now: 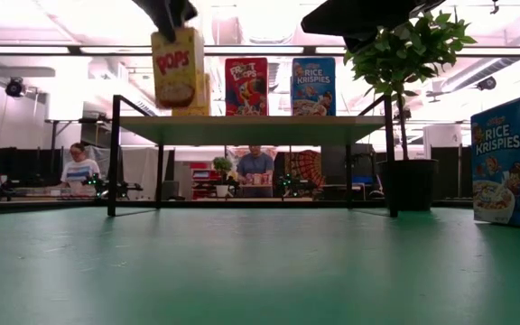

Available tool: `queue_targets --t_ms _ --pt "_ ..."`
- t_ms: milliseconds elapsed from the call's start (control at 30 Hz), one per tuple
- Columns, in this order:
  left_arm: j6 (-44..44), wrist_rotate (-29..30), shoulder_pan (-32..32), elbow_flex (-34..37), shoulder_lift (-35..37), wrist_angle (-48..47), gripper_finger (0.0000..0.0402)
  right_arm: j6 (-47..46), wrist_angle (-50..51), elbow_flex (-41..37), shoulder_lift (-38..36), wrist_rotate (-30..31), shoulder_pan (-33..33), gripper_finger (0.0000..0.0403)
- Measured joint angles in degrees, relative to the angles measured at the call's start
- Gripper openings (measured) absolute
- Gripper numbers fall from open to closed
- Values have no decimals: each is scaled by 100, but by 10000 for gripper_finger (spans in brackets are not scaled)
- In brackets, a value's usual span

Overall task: Stack cereal on shelf
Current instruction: Put the right yellow cereal box on the shelf aligned with the other yellow cereal box

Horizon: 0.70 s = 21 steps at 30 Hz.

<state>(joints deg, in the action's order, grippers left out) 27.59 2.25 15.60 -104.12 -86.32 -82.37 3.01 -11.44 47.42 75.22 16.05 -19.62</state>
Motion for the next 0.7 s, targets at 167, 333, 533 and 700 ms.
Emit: queue_targets --t_ms 167,333,533,700 --pt "353 -1303 1095 4 -9 155 155 -1 0 0 0 0 0 12" --pt "346 -1617 1499 4 -9 256 155 10 0 0 0 0 2 12" --pt "319 -1284 1486 72 -43 154 155 22 0 0 0 0 2 12" --pt "300 -1223 1487 347 -53 227 155 22 0 0 0 0 2 12"
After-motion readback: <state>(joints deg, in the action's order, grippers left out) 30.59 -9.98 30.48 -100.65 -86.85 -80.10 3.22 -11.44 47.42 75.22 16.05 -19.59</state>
